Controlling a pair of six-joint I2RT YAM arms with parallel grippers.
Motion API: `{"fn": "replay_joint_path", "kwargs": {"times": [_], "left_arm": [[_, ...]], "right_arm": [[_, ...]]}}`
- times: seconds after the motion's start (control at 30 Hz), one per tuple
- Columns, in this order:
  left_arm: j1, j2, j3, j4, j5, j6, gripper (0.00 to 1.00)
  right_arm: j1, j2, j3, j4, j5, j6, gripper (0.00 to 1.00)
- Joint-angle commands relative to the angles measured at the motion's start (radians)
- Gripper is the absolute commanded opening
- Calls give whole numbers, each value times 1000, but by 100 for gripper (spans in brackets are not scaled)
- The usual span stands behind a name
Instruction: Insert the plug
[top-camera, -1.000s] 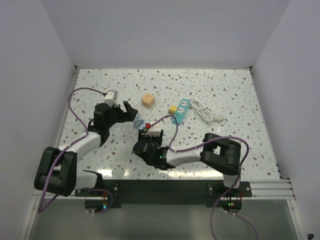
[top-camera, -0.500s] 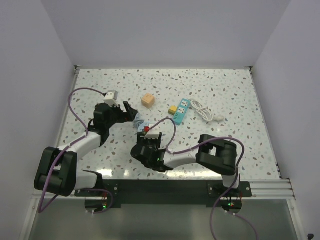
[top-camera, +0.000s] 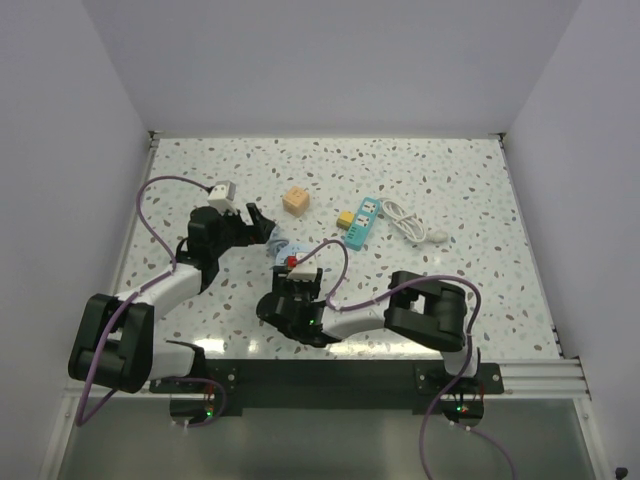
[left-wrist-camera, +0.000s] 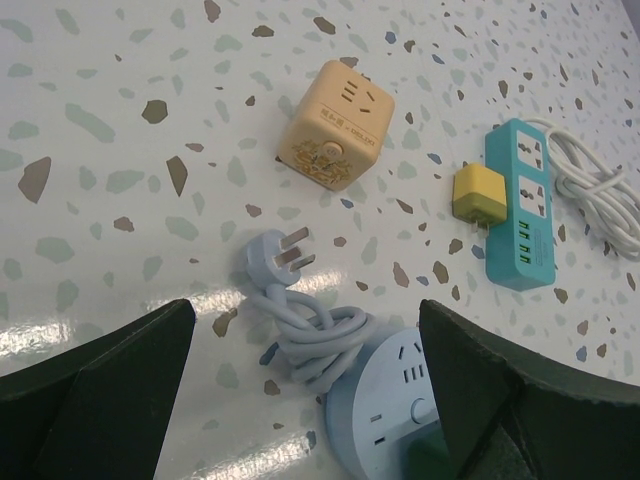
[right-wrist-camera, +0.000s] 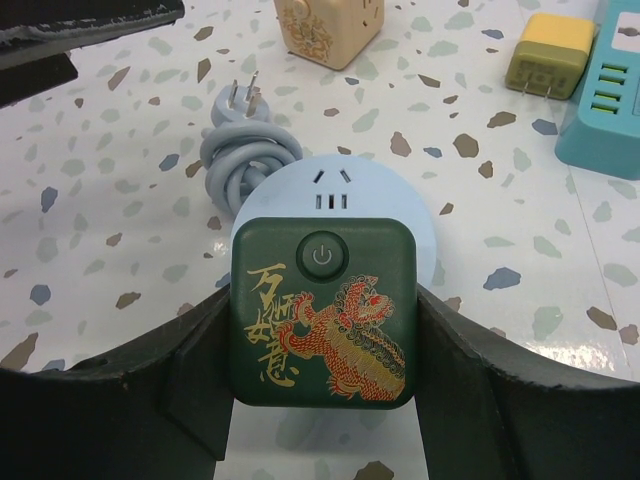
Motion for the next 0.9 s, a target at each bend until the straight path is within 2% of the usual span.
{"fn": "replay_joint_path", "kwargs": {"times": [0.0,0.17,0.23,0.37,0.47,0.57,0.67,0.73,0.87], "left_arm": [[11,-8,10,13,-18,-2,100],[11,-31,1,21,-45,2,100],[11,-45,-4,22,-58,4,100],[11,-56,-7,24,-78,4,100],[11,-59,-4,24,-92,7,100],[11,-60,-4,30,-104,9,100],[10,-63,-5,42,-115,10,100],[5,-71,-7,53,-124,13,100],[-51,-132,-33,68,-219,32,100]], "right_arm": [[-12,95,-45,-211,-195,41,0],[-47,-1,4,-202,-171,-79,0],[-67,-61,-28,-107,-177,-164,19],[-98,-124,-38,17,-192,-290,34],[-115,-175,-39,102,-200,-376,55],[-127,-227,-48,171,-232,-429,65],[-136,-282,-88,240,-298,-459,86],[-144,-325,-108,263,-348,-463,90],[-153,-382,-157,268,-359,-469,91]]}}
